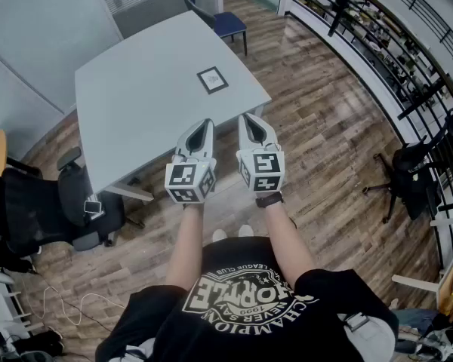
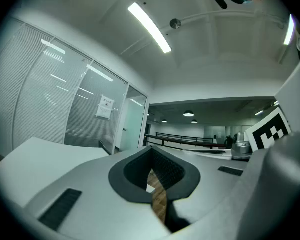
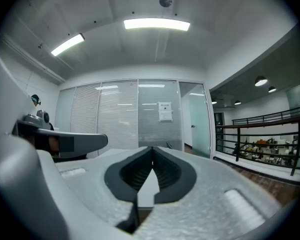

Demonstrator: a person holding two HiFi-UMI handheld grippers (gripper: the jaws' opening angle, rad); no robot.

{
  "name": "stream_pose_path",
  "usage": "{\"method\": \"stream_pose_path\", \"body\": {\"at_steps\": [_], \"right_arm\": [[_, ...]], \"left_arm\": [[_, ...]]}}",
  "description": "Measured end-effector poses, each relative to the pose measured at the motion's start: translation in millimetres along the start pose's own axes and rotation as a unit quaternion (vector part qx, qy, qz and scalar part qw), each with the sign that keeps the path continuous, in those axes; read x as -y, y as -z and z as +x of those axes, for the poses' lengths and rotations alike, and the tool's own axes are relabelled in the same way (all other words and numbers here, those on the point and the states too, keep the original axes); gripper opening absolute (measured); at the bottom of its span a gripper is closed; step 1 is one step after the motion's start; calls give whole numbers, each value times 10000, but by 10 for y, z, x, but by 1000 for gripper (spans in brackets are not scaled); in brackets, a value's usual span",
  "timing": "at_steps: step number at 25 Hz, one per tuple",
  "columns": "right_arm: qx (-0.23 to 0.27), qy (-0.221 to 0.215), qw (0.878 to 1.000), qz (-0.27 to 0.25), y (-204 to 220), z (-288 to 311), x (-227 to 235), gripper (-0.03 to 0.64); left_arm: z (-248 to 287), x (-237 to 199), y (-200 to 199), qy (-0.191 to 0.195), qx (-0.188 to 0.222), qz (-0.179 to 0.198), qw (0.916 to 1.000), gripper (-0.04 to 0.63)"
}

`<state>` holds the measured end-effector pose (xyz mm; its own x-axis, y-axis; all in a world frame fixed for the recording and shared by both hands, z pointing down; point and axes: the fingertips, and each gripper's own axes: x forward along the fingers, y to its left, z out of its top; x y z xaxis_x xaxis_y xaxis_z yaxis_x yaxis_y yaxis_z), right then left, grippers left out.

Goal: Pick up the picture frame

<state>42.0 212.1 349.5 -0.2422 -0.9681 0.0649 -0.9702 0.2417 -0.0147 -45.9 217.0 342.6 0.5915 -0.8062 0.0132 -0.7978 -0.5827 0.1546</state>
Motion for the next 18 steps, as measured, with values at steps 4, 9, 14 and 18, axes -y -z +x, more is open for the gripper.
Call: {"method": "stream_pose_path", "body": {"at_steps": [4, 9, 14, 18], "right_arm": [[-36, 114, 9999, 91, 69, -83, 201, -2], [-191, 84, 9990, 401, 162, -157, 397, -2], [-140, -41, 9991, 406, 193, -244, 555, -2], [-129, -200, 9989, 405, 266, -259, 571, -2]], "left_arm": [[65, 131, 77, -14, -62, 51, 10000, 5], [124, 227, 117, -224, -99, 57, 9997, 5], [185, 340, 221, -338, -153, 106, 9993, 5], [189, 405, 396, -338, -267, 92, 9990, 5]]}}
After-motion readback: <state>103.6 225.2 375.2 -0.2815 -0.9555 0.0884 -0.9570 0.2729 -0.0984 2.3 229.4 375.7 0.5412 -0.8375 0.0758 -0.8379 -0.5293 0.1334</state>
